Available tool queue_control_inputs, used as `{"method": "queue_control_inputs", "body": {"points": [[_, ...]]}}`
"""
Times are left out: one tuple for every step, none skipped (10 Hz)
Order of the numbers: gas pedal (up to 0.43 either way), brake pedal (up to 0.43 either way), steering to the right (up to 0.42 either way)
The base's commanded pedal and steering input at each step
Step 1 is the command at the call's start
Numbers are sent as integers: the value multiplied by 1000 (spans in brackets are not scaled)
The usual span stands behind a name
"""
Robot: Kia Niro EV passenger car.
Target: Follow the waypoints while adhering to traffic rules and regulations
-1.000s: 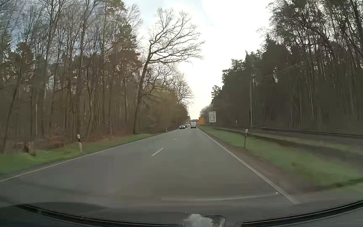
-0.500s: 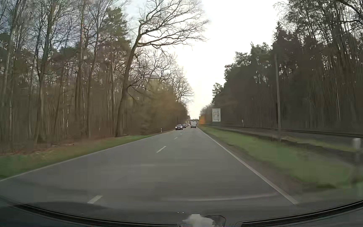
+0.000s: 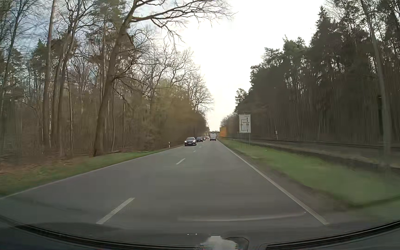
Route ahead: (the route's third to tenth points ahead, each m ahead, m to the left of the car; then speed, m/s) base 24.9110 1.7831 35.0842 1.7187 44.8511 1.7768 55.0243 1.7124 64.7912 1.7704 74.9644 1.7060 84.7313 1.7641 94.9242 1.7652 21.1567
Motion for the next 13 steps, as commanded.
{"method": "queue_control_inputs", "body": {"points": [[79, 0, -2], [79, 0, -2], [79, 0, -2], [79, 0, -2], [87, 0, -2], [87, 0, -2], [87, 0, -3], [87, 0, -3], [87, 0, -4], [87, 0, -4], [87, 0, -5], [87, 0, -6], [87, 0, -6]]}}
